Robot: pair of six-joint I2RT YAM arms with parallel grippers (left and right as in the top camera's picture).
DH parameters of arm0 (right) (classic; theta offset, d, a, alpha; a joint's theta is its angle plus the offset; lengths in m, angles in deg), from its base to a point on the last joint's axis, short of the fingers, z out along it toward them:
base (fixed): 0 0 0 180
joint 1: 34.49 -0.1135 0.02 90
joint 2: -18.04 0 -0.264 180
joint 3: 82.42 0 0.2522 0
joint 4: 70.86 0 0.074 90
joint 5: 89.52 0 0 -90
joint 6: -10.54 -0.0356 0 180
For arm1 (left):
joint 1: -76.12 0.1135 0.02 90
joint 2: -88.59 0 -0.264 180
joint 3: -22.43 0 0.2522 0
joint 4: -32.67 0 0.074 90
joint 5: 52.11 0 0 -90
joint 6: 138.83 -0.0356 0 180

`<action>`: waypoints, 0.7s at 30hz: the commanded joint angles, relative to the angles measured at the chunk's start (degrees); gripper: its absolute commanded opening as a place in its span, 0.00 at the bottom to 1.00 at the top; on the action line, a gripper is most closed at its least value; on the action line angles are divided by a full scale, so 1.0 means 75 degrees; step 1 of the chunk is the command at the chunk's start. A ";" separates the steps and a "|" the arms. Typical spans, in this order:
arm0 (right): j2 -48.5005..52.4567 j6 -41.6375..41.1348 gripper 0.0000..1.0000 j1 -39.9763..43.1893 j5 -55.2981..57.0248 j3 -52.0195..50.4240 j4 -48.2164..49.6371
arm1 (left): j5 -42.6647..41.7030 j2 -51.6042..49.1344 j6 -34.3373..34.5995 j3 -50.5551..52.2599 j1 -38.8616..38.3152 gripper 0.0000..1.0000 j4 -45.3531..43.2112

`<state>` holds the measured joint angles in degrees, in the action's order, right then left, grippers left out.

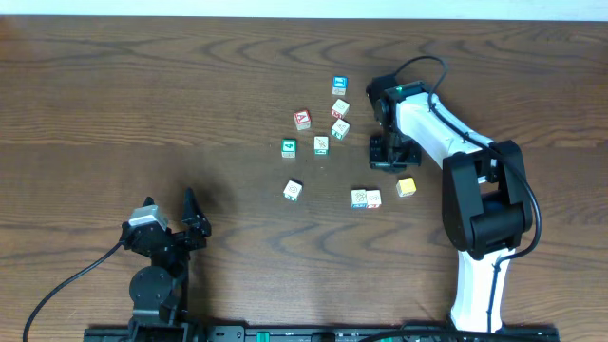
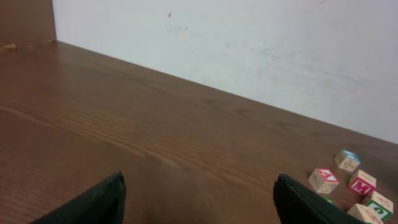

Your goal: Lift 5 blocks

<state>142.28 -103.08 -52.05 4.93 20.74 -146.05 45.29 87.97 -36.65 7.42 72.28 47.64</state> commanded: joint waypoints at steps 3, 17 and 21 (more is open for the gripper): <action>0.0003 0.0015 0.01 0.0309 0.0023 0.0096 0.0198 | 0.0050 0.0032 0.0012 0.0137 0.0038 0.76 0.0318; 0.0003 0.0079 0.01 0.0822 0.0376 0.0093 -0.0906 | 0.0050 0.0032 0.0012 0.0137 0.0038 0.77 0.0318; 0.0003 0.0160 0.01 0.0688 0.0373 0.0093 -0.1046 | 0.0050 0.0032 0.0012 0.0137 0.0038 0.76 0.0318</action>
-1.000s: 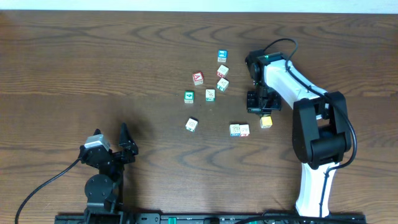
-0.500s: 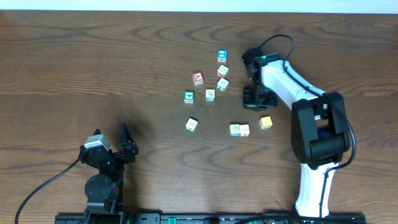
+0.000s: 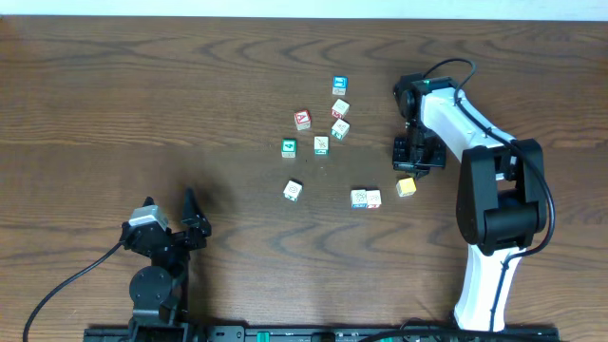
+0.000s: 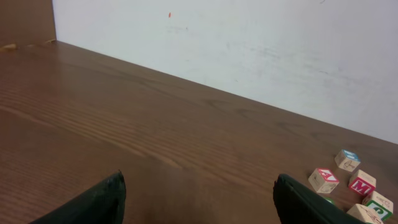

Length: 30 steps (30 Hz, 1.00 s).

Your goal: Lift 5 blocks

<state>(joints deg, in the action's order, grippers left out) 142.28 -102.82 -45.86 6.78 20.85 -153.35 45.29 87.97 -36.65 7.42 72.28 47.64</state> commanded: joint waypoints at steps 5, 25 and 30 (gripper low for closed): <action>0.0003 0.0119 0.01 -0.0318 0.0122 0.0076 -0.0367 | 0.0050 0.0032 0.0012 0.0137 0.0038 0.77 0.0318; 0.0003 -0.0172 0.01 -0.0516 0.0093 -0.0201 -0.1209 | 0.0050 0.0032 0.0012 0.0137 0.0038 0.76 0.0318; 0.0003 0.0286 0.01 -0.0635 0.0093 -0.0265 -0.0880 | 0.0050 0.0032 0.0012 0.0137 0.0038 0.77 0.0318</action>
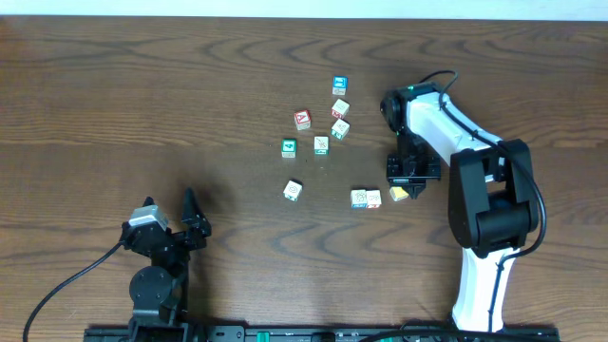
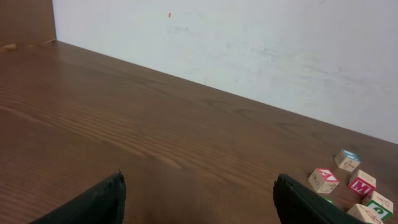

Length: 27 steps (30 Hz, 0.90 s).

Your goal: Lift 5 blocks

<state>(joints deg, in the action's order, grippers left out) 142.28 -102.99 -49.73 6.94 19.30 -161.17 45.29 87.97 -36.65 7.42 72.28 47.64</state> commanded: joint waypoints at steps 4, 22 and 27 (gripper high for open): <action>0.0003 0.0586 0.01 -0.0146 0.0076 -0.0058 0.0592 | 0.0050 0.0032 0.0012 0.0137 0.0038 0.77 0.0318; 0.0003 0.1323 0.01 -0.0154 0.0449 -0.0058 0.1504 | 0.0050 0.0032 0.0012 0.0137 0.0038 0.77 0.0318; 0.0003 0.1679 0.01 -0.0154 0.0315 -0.0058 0.1853 | 0.0050 0.0032 0.0012 0.0137 0.0038 0.77 0.0318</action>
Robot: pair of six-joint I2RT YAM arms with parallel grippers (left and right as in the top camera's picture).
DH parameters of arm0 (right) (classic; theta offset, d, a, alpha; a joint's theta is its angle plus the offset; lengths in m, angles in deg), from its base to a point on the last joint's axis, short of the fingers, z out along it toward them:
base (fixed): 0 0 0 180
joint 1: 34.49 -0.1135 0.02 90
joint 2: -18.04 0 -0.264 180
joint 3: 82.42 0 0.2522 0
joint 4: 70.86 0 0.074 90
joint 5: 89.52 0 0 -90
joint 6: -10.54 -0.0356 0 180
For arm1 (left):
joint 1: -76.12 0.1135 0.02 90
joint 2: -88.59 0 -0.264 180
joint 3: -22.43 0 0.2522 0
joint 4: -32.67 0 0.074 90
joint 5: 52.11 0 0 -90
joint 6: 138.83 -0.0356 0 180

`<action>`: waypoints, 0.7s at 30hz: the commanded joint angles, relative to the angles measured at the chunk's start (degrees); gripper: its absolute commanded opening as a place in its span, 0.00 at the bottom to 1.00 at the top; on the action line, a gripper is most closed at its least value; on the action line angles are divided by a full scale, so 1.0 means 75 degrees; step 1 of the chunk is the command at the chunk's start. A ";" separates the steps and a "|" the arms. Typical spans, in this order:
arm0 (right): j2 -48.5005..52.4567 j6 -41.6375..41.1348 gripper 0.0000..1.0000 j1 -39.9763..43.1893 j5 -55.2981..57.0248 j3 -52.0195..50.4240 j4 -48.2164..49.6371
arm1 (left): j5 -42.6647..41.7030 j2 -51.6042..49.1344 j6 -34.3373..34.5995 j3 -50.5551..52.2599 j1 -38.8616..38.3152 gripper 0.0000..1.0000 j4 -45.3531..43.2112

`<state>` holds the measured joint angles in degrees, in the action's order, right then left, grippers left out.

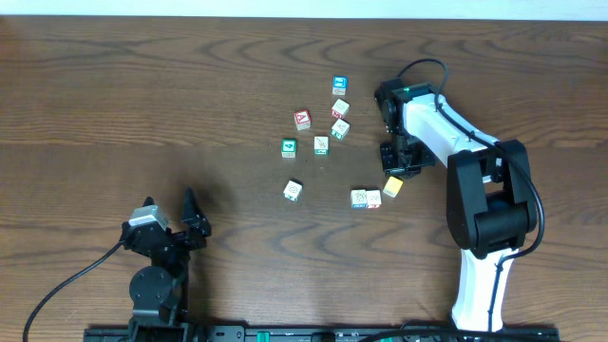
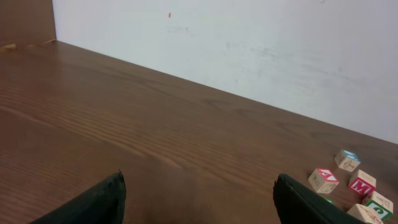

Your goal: Lift 5 blocks

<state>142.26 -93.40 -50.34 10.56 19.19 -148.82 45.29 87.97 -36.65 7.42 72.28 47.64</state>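
Several small wooden letter blocks lie scattered mid-table, among them a blue one (image 1: 339,85), a red one (image 1: 302,119), a green one (image 1: 289,147) and a pair side by side (image 1: 366,198). A yellow block (image 1: 392,186), turned cornerwise, is at the tips of my right gripper (image 1: 396,174), which looks shut on it. My left gripper (image 1: 193,220) rests near the front left, far from the blocks. In the left wrist view the left gripper (image 2: 196,200) is open with only bare wood between its fingers (image 2: 106,200). A few blocks (image 2: 324,179) show at the right edge there.
The brown wooden table (image 1: 142,95) meets a white wall (image 2: 249,43) at its far edge. The right arm's white links (image 1: 446,133) and cable arc over the table right of the blocks. Both arm bases stand on a black rail (image 1: 285,332) at the front.
My right gripper has moved up and to the left. The yellow block has come along with it and is now turned cornerwise, closer to the pair of blocks. The left arm has not moved.
My right gripper was first beside the cluster's right side, with the yellow block lying apart below it. Then it was further right, above that block. Then it was down over the block. Now both have shifted up-left together.
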 commanded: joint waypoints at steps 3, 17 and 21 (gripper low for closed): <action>0.0006 0.0758 0.01 -0.0073 -0.0612 -0.0044 0.0309 | 0.0050 0.0032 0.0012 0.0137 0.0038 0.77 0.0318; 0.0006 0.0769 0.01 -0.0443 -0.1212 -0.0044 -0.0143 | 0.0050 0.0032 0.0012 0.0137 0.0038 0.76 0.0318; 0.0006 0.0545 0.01 -0.0498 -0.1102 -0.0044 -0.0332 | 0.0050 0.0032 0.0012 0.0137 0.0038 0.77 0.0318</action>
<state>141.78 -87.63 -53.36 2.78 19.28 -150.83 45.29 87.97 -36.65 7.42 72.28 47.64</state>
